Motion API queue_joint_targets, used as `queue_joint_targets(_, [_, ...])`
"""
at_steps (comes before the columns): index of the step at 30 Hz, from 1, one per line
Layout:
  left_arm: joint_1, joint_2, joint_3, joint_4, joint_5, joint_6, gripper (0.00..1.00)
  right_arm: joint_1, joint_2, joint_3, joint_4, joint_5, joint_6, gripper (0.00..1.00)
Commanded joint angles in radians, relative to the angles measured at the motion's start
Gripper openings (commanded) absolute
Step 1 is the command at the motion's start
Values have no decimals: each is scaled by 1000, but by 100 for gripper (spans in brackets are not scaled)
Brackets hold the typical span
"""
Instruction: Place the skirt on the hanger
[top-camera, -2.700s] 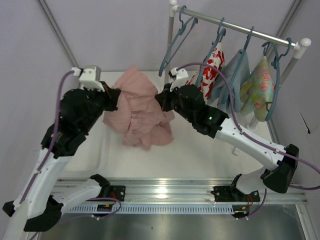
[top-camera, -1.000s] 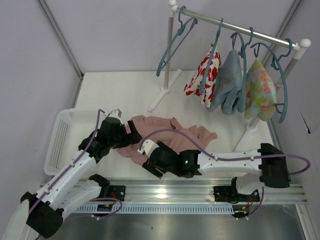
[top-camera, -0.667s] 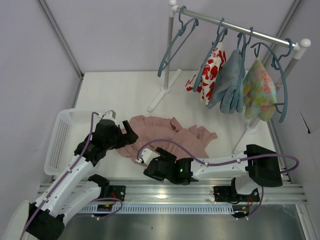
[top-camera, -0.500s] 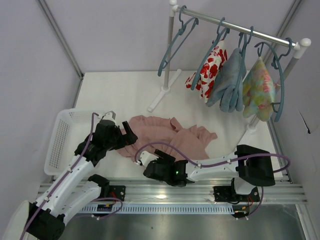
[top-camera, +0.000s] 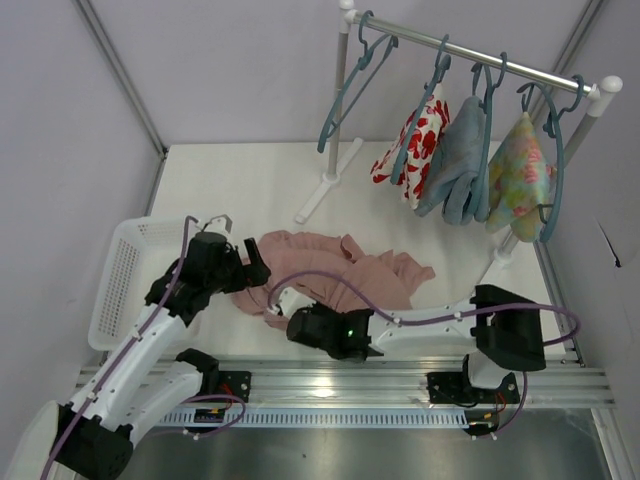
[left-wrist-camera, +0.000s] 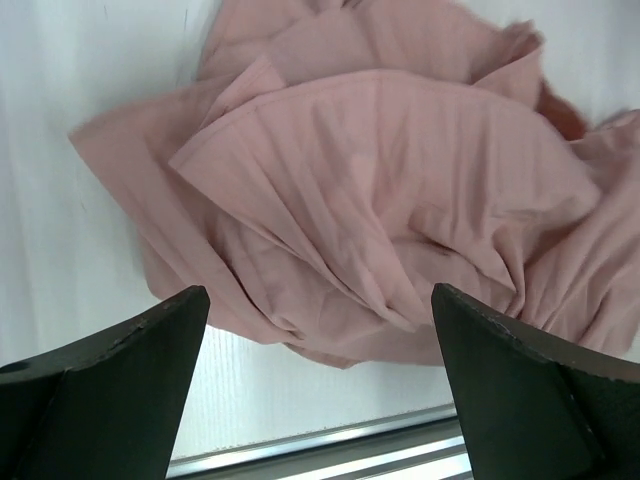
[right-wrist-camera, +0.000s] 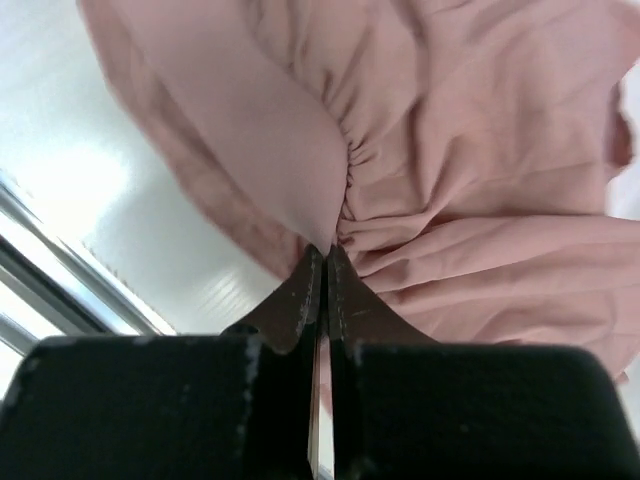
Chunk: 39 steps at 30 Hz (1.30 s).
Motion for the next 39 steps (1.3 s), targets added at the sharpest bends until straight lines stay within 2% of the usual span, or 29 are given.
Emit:
queue_joint_targets(1, [9,-66,159,-14,-8,137,99,-94,-161,82,-23,-123,79,0])
queue_joint_targets(2, [9,-80,181,-18,4,157,99,-128,-213,96,-29,-229,125,0])
queue_joint_targets(5, [7,-126,255,-24,85,236,99,-278,-310,108,-19,-404,220,0])
queue_joint_targets(6, [7,-141,264,-32,128,278,98,-347,-332,108,-13,-433,240,0])
queue_joint_targets(9, [5,-161,258,-29,188,321,96,-430,-382,110,4,-542,288,0])
queue_joint_targets(11, [1,-166,222,-15,209,316,93,-492,-389,113,3,-601,303,0])
queue_joint_targets(15, [-39,-163,171,57,288,217,86,-549,-357,116,3,-637,352,0])
queue_joint_targets(16, [-65,-165,162,95,265,200,84,-564,-349,120,3,-641,376,0])
queue_joint_targets(18, [-187,-157,142,118,184,162,81,-573,-327,128,7,-633,400,0])
queue_joint_targets(19, [-244,-148,143,123,63,152,80,-578,-321,139,9,-627,412,0])
queue_joint_targets(20, [-355,-114,151,115,-11,129,78,-579,-317,146,9,-622,415,0])
queue_joint_targets(23, [-500,-10,161,79,-186,83,73,-582,-304,171,-6,-594,418,0])
queue_joint_targets(26, [-573,76,157,66,-290,28,68,-589,-307,182,-25,-576,418,0])
queue_joint_targets(31, [-599,133,119,75,-387,-56,55,-598,-321,177,-29,-543,415,0])
queue_joint_targets(39, [-608,245,102,180,-424,-70,48,-599,-314,174,-28,-526,397,0])
